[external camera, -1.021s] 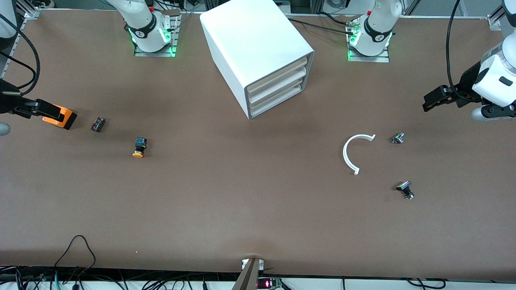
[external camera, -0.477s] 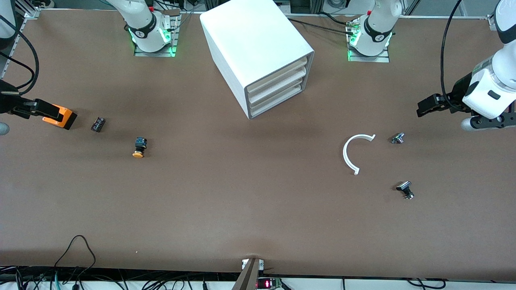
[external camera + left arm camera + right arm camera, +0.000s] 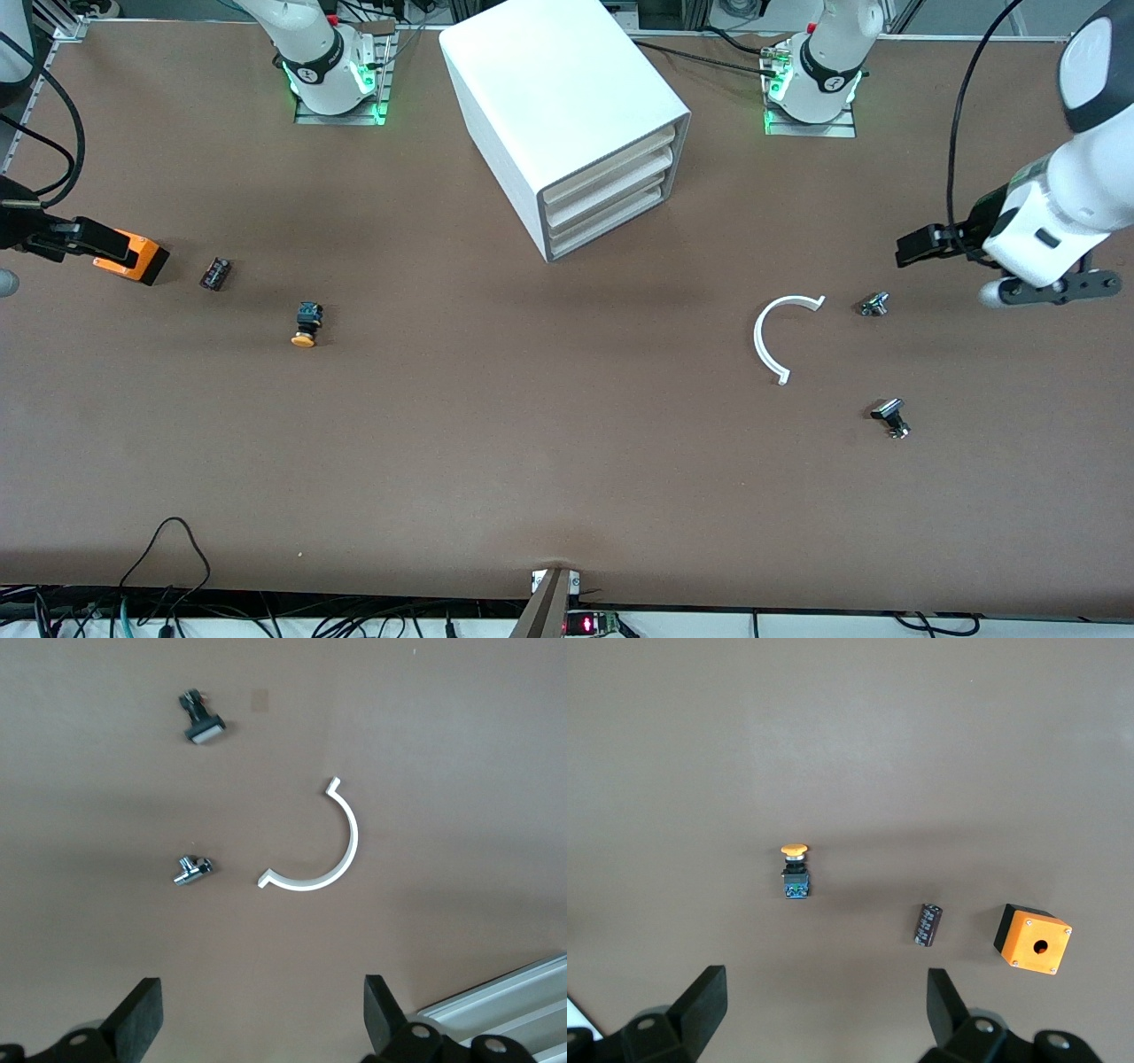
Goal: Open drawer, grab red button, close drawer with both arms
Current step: 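Move the left gripper from rest toward the white drawer cabinet, then reach the left gripper to the front of a cabinet drawer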
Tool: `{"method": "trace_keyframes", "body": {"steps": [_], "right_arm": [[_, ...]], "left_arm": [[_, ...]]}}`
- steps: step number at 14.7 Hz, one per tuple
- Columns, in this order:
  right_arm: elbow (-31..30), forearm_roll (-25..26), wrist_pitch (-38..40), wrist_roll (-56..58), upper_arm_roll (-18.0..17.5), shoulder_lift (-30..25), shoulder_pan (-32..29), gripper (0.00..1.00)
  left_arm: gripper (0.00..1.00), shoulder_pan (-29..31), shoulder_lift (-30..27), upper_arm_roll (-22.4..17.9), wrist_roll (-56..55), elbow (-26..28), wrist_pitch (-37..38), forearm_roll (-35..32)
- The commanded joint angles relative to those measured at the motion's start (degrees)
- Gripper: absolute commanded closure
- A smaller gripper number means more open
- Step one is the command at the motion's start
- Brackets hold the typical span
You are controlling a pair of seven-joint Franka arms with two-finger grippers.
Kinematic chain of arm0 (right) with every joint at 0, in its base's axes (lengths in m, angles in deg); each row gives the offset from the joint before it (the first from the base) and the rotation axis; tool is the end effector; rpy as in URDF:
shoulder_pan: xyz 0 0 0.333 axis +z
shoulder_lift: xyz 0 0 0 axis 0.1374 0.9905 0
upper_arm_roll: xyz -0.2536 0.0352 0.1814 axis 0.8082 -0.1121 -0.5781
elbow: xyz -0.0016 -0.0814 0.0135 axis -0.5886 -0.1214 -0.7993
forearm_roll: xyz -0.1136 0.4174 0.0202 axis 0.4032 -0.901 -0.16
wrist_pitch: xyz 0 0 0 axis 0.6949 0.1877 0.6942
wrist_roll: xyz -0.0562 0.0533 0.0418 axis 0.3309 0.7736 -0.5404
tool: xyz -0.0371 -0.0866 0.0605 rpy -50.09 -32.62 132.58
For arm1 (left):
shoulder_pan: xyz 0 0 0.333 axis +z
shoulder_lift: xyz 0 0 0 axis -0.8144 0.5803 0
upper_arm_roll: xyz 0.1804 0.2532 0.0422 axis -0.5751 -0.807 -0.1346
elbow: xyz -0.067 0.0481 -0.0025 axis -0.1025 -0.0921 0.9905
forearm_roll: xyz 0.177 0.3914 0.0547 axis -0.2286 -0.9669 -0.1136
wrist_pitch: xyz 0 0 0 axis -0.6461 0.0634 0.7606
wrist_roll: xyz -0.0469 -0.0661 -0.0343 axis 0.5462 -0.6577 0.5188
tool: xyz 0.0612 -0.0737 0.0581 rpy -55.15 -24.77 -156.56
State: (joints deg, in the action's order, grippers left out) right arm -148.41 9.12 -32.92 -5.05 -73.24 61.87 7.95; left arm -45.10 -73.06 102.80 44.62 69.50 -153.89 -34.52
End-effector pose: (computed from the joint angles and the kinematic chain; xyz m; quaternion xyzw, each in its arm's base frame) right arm 0.6339 -0.0534 0.5496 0.9989 -0.0412 -0.0215 0.0023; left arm 0.6292 -0.0490 0.5087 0.9942 0.0598 -0.0876 0.0161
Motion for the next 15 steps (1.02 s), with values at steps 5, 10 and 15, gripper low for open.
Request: {"method": "trace_keyframes", "body": {"steps": [5,10,15], "right_arm": [[0.0,0.4,-0.4,0.6,-0.7,-0.2,-0.7,0.00],[0.0,0.4,-0.4,0.6,-0.7,-0.2,-0.8,0.00],[-0.1,0.3,-0.3,0.7,-0.7,-0.2,-0.7,0.00]], "left_arm": [[0.00,-0.1,8.0,0.3,1.7,0.7,1.8,12.8],[0.00,-0.3,13.6,3.3,4.0,10.7,-9.0,32.3],[0.00,-5.4,18.4,4.7,18.6,19.3,-15.8,50.5]]}}
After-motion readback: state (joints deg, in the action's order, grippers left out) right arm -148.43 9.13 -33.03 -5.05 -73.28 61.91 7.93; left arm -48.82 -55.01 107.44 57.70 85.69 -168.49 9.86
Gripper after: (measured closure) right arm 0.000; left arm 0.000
